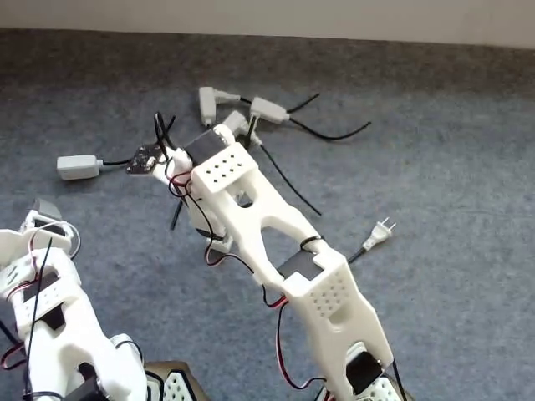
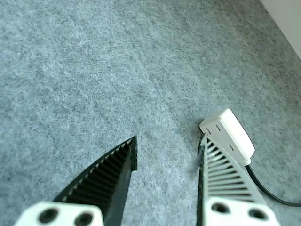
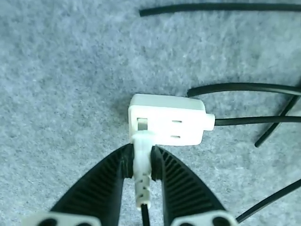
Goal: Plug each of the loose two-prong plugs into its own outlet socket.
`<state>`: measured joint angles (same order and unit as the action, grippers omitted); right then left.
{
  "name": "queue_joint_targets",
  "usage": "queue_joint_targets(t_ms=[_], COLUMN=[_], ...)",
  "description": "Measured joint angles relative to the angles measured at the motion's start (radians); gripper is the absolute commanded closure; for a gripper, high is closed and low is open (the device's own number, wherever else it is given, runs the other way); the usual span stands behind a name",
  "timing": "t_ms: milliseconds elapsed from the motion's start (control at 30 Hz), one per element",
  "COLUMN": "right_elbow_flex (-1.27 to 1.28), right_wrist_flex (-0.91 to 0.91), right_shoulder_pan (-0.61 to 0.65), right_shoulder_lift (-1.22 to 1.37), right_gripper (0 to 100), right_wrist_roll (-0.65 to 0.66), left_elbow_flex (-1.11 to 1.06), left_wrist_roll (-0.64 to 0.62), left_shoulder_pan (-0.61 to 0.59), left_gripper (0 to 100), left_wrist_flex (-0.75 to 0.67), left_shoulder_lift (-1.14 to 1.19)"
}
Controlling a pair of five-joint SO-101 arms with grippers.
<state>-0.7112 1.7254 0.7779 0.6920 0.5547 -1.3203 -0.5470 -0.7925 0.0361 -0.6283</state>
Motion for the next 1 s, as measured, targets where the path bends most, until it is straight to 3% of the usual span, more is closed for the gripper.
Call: queue_joint_targets(t_ms=[733,1000], right_elbow_flex=[-0.038,-0.084], right_wrist_flex=[-0.002,-0.002], right_shoulder_pan=[-0.091,-0.075], right_shoulder_lift=[0.169,0.184], right_gripper=[98.1,77.2], right_wrist_roll=[0.008,-0.051], left_elbow_flex=[0.000,0.000], left_wrist_roll=[0.000,0.000], left_shoulder_pan=[0.000,0.000], left_gripper=[78,78], left_wrist_flex=[0.000,0.000], left_shoulder_lift=[0.000,0.000])
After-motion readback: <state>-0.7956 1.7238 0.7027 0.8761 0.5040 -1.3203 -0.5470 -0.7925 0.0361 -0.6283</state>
